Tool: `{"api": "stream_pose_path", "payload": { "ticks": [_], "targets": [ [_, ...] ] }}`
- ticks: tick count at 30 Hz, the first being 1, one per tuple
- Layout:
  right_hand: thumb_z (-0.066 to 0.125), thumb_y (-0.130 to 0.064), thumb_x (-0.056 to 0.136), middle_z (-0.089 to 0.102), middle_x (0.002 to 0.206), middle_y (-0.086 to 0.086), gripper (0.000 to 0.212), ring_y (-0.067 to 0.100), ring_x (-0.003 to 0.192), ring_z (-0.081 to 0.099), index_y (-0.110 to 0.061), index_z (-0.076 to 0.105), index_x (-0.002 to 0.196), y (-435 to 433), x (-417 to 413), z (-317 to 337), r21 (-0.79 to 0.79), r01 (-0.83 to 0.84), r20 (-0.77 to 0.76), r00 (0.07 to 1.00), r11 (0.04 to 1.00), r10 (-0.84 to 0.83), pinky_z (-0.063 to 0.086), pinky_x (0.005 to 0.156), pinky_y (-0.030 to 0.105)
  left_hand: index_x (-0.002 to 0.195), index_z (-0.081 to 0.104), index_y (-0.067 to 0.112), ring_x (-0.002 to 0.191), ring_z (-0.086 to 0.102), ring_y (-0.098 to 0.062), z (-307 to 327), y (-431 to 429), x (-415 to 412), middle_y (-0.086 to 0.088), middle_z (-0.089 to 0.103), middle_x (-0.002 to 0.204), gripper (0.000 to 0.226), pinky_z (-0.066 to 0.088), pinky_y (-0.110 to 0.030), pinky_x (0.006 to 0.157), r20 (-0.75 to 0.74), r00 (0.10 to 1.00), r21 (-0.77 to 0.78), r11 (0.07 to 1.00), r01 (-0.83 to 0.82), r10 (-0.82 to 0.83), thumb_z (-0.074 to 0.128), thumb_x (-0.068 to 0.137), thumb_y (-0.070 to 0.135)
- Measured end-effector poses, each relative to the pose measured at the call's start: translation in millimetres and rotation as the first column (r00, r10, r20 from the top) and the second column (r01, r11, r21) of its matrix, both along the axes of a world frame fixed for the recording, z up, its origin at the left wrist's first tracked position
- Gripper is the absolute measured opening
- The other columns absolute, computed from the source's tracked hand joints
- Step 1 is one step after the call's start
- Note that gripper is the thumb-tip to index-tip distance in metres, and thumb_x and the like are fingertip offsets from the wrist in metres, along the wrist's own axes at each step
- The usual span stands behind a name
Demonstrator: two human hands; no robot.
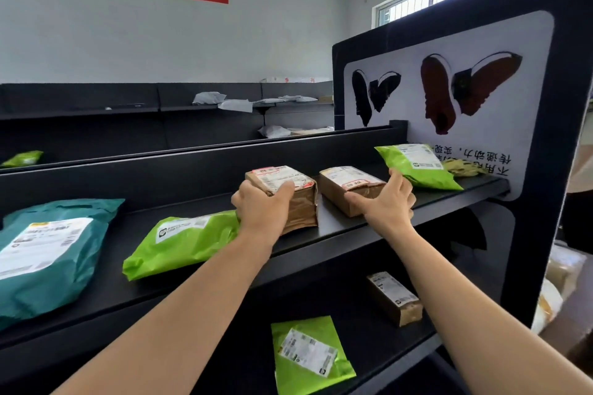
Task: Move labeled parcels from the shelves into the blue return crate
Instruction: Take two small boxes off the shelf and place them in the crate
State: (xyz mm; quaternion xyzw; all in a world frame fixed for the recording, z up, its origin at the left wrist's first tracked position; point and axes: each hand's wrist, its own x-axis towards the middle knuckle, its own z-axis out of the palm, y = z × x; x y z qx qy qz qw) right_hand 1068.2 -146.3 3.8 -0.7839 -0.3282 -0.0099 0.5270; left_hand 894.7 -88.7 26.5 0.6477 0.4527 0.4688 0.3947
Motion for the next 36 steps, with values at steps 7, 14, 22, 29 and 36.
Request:
{"api": "stream_pose_path", "payload": {
  "ticks": [7,14,22,29,36],
  "targets": [
    [0.078,-0.049,0.066,0.014,0.155,0.013,0.118,0.036,0.142,0.016,-0.019,0.000,0.149,25,13,-3,-0.076,-0.027,-0.076,0.997,0.997,0.021,0.015,0.114,0.051,0.140,0.031,0.007,0.119,0.047,-0.030,1,17,16,-0.013,0.043,0.137,0.086,0.040,-0.036,0.097,-0.029,0.998,-0.248,0.967,-0.061,0.056,0.057,0.077,0.060],
    [0.079,-0.042,0.065,0.022,0.151,0.015,0.114,0.036,0.139,0.023,-0.011,0.005,0.146,31,8,-2,-0.097,0.018,-0.076,0.997,0.995,-0.026,0.020,0.111,0.050,0.130,0.047,0.011,0.104,0.059,-0.025,1,28,15,-0.008,0.062,0.116,0.084,0.047,-0.035,0.088,0.085,0.996,-0.389,0.921,-0.004,0.041,0.060,0.064,0.061],
    [0.078,-0.041,0.066,0.029,0.147,0.013,0.105,0.032,0.137,0.029,-0.006,0.016,0.143,35,-14,8,0.050,-0.074,-0.049,0.996,0.996,0.076,0.028,0.109,0.050,0.129,0.047,0.012,0.090,0.061,-0.020,1,26,19,-0.008,0.065,0.107,0.061,0.043,-0.028,0.062,0.174,0.985,-0.426,0.902,0.062,0.015,0.061,0.078,0.044],
    [0.080,-0.042,0.065,0.033,0.143,0.013,0.106,0.031,0.133,0.036,-0.005,0.019,0.143,31,-21,8,0.095,-0.125,-0.045,0.991,0.988,0.130,0.035,0.108,0.047,0.125,0.051,0.013,0.090,0.063,-0.022,1,31,18,-0.010,0.067,0.104,0.051,0.049,-0.030,0.070,0.220,0.975,-0.423,0.899,0.110,-0.016,0.060,0.082,0.038],
    [0.080,-0.040,0.066,0.034,0.141,0.013,0.098,0.031,0.132,0.035,-0.005,0.024,0.139,28,-23,9,0.121,-0.095,-0.024,0.995,0.988,0.099,0.035,0.107,0.046,0.125,0.038,0.014,0.087,0.058,-0.019,0,31,19,-0.012,0.061,0.109,0.056,0.040,-0.028,0.056,0.293,0.955,-0.396,0.904,0.163,-0.044,0.064,0.078,0.032]
  ]
}}
